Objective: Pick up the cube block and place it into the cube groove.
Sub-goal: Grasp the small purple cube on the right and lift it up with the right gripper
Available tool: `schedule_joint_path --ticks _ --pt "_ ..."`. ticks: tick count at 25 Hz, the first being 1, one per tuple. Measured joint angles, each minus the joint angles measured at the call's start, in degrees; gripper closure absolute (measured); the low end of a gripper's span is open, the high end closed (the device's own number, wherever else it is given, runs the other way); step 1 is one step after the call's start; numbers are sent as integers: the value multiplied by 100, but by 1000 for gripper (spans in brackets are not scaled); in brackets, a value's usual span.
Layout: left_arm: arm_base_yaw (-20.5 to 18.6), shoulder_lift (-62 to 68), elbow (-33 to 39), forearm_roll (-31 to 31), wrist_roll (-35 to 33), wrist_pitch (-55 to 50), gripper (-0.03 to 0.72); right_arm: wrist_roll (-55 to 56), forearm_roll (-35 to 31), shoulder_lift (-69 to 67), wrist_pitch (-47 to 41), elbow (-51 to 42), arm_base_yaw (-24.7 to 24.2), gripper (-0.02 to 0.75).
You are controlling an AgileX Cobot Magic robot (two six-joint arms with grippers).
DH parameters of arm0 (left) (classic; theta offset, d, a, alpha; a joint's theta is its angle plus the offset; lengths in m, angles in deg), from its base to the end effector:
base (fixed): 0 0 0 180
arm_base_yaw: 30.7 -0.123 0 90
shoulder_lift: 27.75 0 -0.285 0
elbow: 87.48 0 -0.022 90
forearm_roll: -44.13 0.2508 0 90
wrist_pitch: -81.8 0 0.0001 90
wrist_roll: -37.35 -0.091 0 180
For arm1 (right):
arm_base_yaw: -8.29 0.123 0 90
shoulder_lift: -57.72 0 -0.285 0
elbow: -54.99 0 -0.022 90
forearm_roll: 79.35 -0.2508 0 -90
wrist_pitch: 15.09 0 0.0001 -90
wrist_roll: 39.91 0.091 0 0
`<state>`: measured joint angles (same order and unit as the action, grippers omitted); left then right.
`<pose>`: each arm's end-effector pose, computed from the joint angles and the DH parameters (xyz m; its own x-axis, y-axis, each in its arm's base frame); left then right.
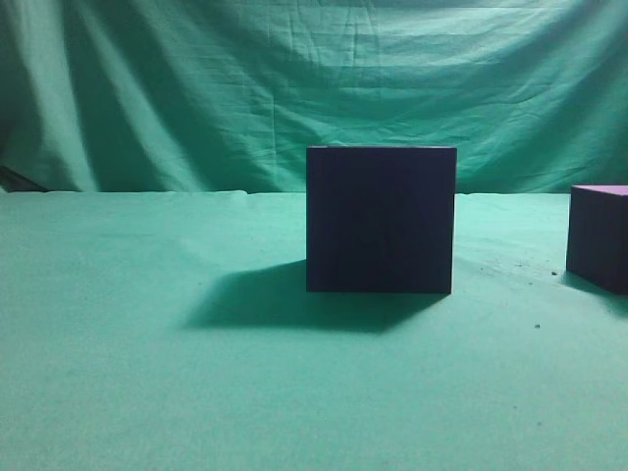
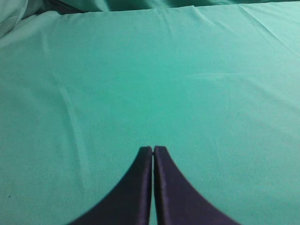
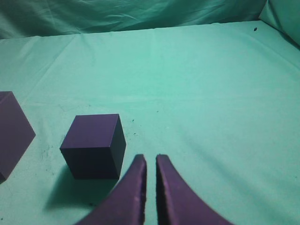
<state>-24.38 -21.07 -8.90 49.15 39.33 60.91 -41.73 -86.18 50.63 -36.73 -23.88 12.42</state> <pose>0.0524 -0.0029 0.1735 -0.2711 0.0776 -0.9594 0.0932 0.9942 0.0541 0.0521 0.0078 0.1704 -0.3073 0.0570 -0.9499 -0.0897 0.9920 0.0885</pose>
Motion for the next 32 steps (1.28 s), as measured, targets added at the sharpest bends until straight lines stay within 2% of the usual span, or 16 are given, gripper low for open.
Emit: schedule_joint_path --ticks 23,28,32 --pt "0 0 0 0 0 0 688 0 -53 0 42 0 0 690" --pt "0 0 0 0 0 0 688 118 -983 0 1114 0 0 690" --pt "0 0 0 0 0 0 688 107 -1137 0 2143 0 0 690"
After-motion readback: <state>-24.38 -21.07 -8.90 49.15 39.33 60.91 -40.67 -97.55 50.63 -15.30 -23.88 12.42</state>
